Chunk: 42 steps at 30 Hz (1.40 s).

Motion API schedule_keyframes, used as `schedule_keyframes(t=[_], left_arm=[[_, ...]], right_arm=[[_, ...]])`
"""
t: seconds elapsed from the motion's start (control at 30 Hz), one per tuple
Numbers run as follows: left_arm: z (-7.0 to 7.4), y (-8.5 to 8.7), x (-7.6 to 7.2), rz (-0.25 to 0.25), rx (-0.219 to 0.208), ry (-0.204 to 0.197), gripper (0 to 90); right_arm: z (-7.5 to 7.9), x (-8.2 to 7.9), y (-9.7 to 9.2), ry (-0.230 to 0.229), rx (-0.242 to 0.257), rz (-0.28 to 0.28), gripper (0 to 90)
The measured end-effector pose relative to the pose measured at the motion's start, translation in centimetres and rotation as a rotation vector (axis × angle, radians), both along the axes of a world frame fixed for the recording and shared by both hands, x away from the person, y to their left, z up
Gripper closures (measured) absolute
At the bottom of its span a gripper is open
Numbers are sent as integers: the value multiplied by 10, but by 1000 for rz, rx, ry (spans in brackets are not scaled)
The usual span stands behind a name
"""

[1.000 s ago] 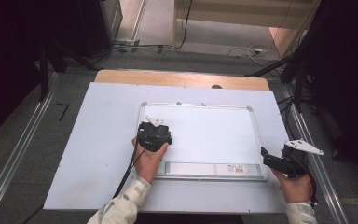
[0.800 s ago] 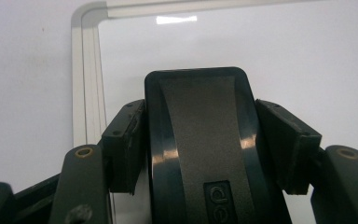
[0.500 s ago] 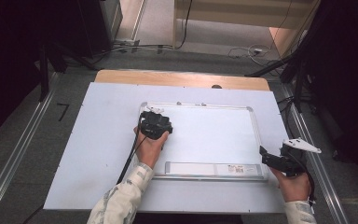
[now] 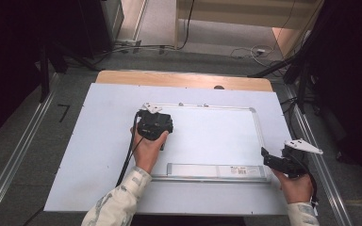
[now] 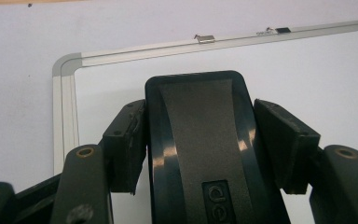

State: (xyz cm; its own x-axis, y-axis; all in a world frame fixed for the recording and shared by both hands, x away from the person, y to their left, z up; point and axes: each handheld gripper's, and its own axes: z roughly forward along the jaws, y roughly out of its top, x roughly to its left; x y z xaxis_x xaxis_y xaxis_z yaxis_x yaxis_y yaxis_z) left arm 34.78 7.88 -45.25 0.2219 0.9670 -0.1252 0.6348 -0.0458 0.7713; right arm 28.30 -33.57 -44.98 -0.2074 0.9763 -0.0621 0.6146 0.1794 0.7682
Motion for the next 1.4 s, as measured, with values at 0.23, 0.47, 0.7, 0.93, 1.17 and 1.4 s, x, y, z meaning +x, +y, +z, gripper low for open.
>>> schedule_keyframes(t=[0.23,0.47,0.7,0.93,1.17,1.4], left_arm=[[3,1,-3,8,14,-8,386],[4,4,-5,24,0,-6,386],[7,12,-5,48,-15,-10,385],[8,22,-2,90,-16,-5,385],[3,33,9,140,-25,11,386],[-4,36,21,160,-14,25,385]], right_arm=[[0,0,0,-1,0,4,132],[1,-1,-1,-3,2,2,132],[1,0,-1,-2,0,-1,132],[0,0,0,-2,-1,1,132],[0,1,0,-1,-1,2,132],[0,1,-1,-2,7,1,132]])
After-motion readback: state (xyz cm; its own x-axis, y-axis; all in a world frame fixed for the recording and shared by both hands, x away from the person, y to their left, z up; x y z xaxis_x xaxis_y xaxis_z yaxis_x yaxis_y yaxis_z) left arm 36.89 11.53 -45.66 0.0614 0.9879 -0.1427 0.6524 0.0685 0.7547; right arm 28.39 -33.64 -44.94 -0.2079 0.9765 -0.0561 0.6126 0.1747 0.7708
